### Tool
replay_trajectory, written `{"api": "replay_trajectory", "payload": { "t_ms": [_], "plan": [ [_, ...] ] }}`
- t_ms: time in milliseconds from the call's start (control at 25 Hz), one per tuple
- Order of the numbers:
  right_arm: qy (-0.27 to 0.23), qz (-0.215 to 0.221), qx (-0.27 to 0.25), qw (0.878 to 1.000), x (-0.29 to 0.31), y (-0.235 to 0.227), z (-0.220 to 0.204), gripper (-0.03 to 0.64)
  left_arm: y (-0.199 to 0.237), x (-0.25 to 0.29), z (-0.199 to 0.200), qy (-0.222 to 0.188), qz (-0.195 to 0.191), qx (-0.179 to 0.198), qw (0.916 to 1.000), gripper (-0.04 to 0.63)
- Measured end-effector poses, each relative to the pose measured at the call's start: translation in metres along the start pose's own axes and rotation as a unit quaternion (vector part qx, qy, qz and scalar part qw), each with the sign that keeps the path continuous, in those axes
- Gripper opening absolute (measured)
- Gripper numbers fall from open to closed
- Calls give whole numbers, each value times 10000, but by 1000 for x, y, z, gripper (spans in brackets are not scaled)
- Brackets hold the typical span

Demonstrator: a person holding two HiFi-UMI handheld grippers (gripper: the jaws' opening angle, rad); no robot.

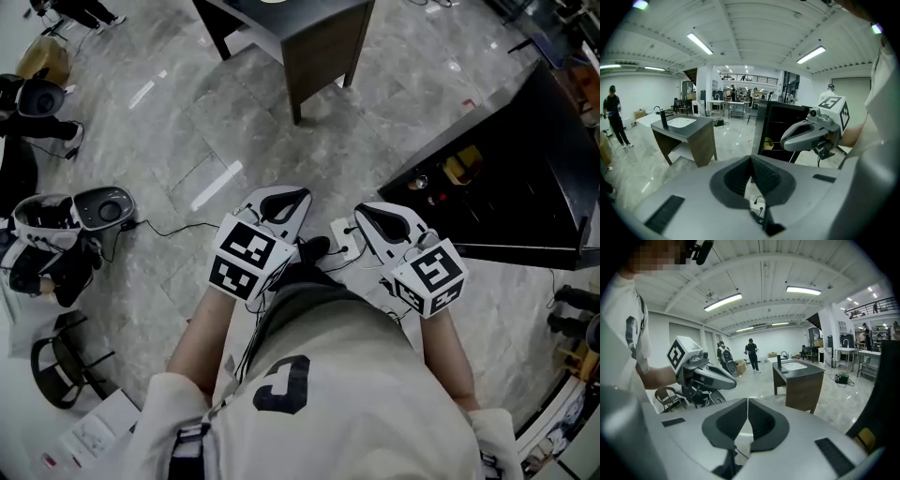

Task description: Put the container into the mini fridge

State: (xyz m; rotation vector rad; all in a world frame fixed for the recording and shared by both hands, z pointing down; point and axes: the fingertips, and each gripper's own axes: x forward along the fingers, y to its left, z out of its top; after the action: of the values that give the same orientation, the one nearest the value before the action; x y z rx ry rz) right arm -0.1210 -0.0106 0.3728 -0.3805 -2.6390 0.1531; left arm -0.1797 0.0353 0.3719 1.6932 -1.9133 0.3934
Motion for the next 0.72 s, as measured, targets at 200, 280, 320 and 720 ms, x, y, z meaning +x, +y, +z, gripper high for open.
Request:
{"api": "replay_trajectory", "payload": {
  "t_ms": [200,280,320,720],
  "plan": [
    [-56,-72,137,9999,-52,15,-34,32,-61,-4,-14,70,-17,153,9999,55],
    [-103,-40,138,9998,-65,22,-42,32,-80,-8,-18,59,16,200,9998,55],
    [-140,-8,121,9998,-71,26,-43,32,-87,-10,-18,41,60,209,9998,55],
    [-509,877,-107,9948,-93,69,-27,29,-125,-61,-22,-216,838,-121,9962,55]
  ]
}}
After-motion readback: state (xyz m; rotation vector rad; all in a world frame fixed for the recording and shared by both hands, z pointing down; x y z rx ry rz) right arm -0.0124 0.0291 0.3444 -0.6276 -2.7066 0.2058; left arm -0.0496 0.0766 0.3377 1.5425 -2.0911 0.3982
